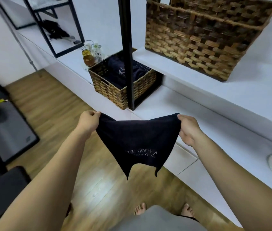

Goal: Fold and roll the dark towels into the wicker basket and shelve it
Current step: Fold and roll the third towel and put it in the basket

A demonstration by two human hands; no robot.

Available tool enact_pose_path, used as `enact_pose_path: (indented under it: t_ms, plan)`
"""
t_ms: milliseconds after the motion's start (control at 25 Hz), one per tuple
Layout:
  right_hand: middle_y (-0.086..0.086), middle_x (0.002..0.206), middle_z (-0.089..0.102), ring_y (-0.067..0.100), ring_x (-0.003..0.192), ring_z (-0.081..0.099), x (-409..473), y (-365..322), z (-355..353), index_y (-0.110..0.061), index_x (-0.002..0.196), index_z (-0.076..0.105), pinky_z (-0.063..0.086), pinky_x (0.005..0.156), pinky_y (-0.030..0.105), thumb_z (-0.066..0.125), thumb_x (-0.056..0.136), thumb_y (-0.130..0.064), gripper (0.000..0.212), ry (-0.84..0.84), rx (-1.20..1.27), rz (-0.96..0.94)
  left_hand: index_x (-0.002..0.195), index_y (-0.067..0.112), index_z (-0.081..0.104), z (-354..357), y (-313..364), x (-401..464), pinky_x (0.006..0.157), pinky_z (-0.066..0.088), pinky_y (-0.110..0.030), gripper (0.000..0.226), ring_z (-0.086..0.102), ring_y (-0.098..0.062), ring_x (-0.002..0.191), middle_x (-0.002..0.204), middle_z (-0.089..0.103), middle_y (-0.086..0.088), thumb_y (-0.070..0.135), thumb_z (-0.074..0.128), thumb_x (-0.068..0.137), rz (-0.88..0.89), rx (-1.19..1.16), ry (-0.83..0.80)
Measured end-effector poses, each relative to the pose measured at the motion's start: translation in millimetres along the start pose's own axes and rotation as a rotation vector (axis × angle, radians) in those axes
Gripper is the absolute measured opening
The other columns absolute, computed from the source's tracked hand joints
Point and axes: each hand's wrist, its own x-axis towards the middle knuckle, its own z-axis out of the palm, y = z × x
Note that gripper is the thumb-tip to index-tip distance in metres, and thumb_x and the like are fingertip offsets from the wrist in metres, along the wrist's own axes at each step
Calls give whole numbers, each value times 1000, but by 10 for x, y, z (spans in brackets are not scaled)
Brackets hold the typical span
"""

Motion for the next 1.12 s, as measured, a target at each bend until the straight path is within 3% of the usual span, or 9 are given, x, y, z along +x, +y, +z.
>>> enact_pose_path:
  t_ms: [120, 320, 480, 560, 640, 720, 880, 960, 1120]
  plan:
    - [11, 90, 63, 26, 80, 59, 6, -80, 25, -8, 91, 62, 51, 74, 36, 46, 98, -15, 19, -20, -34, -24, 84, 11, 65, -106, -9, 50, 78, 55, -43, 20, 56, -23, 79, 83, 61, -6, 18, 56, 100, -2, -14, 34]
    - [10, 83, 60, 28, 77, 61, 26, -95, -15, -8, 85, 58, 58, 80, 46, 66, 91, -24, 19, -13, -175, 11, 87, 19, 57, -50, 90, 24, 64, 43, -30, 21, 52, -22, 81, 89, 57, -7, 0, 50, 93, -23, 36, 19]
    - [10, 83, 50, 26, 75, 46, 79, -85, -115, -13, 82, 53, 43, 66, 40, 62, 84, -11, 10, 35, -301, -2, 96, 15, 51, 75, 229, 0, 57, 36, -30, 16, 43, -18, 71, 87, 49, -4, 0, 49, 91, -9, 76, -39]
    - [8, 97, 59, 26, 80, 53, 110, -85, -193, -15, 97, 62, 45, 69, 34, 59, 88, -11, 11, 90, -303, -44, 94, 15, 49, 124, 276, 6, 56, 35, -29, 15, 41, -18, 69, 87, 48, -5, 1, 45, 91, -15, 58, -40]
    - [6, 124, 60, 25, 106, 62, 127, -74, -287, -21, 130, 58, 53, 91, 37, 56, 93, -13, 38, 113, -319, -77, 92, 16, 48, 176, 320, 12, 55, 34, -29, 16, 38, -18, 68, 88, 46, -5, 1, 41, 91, -27, 28, -42]
    - [4, 136, 57, 25, 121, 59, 103, -63, -351, -22, 141, 53, 49, 106, 41, 53, 95, -11, 47, 147, -334, -134, 93, 16, 48, 230, 358, 16, 56, 33, -29, 19, 38, -18, 69, 89, 45, -4, 0, 37, 90, -24, 5, -52]
    - [3, 130, 64, 19, 113, 62, 74, -63, -432, -15, 130, 65, 49, 97, 28, 45, 95, 2, 44, 168, -248, -200, 102, 13, 52, 325, 439, -25, 57, 33, -29, 27, 39, -17, 72, 90, 45, -3, -1, 34, 89, -21, 13, -89]
    - [2, 121, 69, 20, 112, 64, 78, -80, -457, -17, 114, 73, 50, 100, 33, 47, 95, 1, 37, 172, -131, -189, 104, 14, 55, 352, 466, -39, 58, 35, -30, 31, 41, -18, 77, 95, 47, -5, -1, 32, 89, -13, 32, -116]
    - [3, 103, 73, 23, 97, 66, 55, -134, -498, -20, 94, 76, 52, 89, 32, 60, 95, -9, 18, 185, 4, -214, 114, 12, 60, 402, 525, -95, 80, 45, -41, 29, 46, -23, 98, 112, 52, -8, 3, 40, 95, 1, 50, -137]
